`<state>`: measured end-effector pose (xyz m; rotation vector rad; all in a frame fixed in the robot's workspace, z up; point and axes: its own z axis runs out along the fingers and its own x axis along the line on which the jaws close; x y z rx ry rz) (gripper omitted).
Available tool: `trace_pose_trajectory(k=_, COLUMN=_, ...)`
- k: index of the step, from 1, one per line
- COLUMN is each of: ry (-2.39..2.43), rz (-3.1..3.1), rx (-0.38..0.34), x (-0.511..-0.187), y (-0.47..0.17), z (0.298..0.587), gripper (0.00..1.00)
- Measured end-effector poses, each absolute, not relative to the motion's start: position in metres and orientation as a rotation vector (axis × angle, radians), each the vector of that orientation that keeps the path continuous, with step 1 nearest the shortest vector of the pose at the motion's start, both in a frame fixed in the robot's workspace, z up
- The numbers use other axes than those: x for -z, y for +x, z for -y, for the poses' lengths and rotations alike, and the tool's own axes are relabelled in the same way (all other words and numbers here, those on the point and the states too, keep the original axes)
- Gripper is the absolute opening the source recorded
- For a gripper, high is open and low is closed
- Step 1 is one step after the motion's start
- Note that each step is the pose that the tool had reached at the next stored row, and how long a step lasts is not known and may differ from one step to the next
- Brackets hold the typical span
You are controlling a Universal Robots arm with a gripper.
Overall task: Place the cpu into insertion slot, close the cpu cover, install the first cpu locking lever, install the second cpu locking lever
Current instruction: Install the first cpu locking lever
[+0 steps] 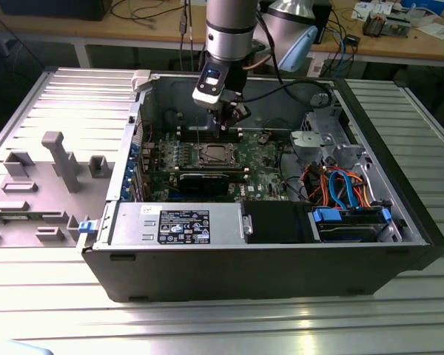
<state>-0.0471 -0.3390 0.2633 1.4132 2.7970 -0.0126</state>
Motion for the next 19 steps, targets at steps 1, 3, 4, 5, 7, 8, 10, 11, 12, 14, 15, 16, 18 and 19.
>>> trace_pose_trajectory(k=1, ry=1.398, rz=-2.805, rx=0.009, x=-0.2628, y=-0.0471, z=0.3390, gripper=0.11)
trace_pose_trajectory(k=3, ry=1.358, rz=-2.831, rx=-0.009, x=-0.2625, y=-0.0471, z=0.3389, gripper=0.11)
trace_pose_trajectory(k=4, ry=1.343, rz=-2.840, rx=-0.014, x=-0.2624, y=-0.0471, z=0.3390, gripper=0.11)
trace_pose_trajectory(k=5, ry=1.281, rz=-2.869, rx=-0.015, x=-0.2618, y=-0.0472, z=0.3390, gripper=0.11)
trace_pose_trajectory(k=7, ry=1.219, rz=-2.896, rx=-0.015, x=-0.2609, y=-0.0471, z=0.3389, gripper=0.11)
trace_pose_trajectory(k=8, ry=1.196, rz=-2.906, rx=-0.015, x=-0.2606, y=-0.0471, z=0.3389, gripper=0.11)
trace_pose_trajectory(k=10, ry=1.089, rz=-2.948, rx=-0.015, x=-0.2594, y=-0.0471, z=0.3390, gripper=0.11)
trace_pose_trajectory(k=11, ry=1.070, rz=-2.955, rx=-0.015, x=-0.2594, y=-0.0471, z=0.3390, gripper=0.11)
trace_pose_trajectory(k=12, ry=1.058, rz=-2.959, rx=-0.015, x=-0.2594, y=-0.0472, z=0.3390, gripper=0.11)
trace_pose_trajectory(k=14, ry=1.048, rz=-2.963, rx=-0.014, x=-0.2639, y=-0.0485, z=0.3389, gripper=0.11)
trace_pose_trajectory(k=15, ry=1.043, rz=-2.964, rx=-0.013, x=-0.2672, y=-0.0488, z=0.3389, gripper=0.11)
trace_pose_trajectory(k=16, ry=0.995, rz=-2.980, rx=-0.009, x=-0.2671, y=-0.0488, z=0.3389, gripper=0.11)
trace_pose_trajectory(k=18, ry=0.915, rz=-3.006, rx=-0.010, x=-0.2662, y=-0.0488, z=0.3389, gripper=0.11)
trace_pose_trajectory(k=19, ry=0.882, rz=-3.016, rx=-0.009, x=-0.2658, y=-0.0488, z=0.3389, gripper=0.11)
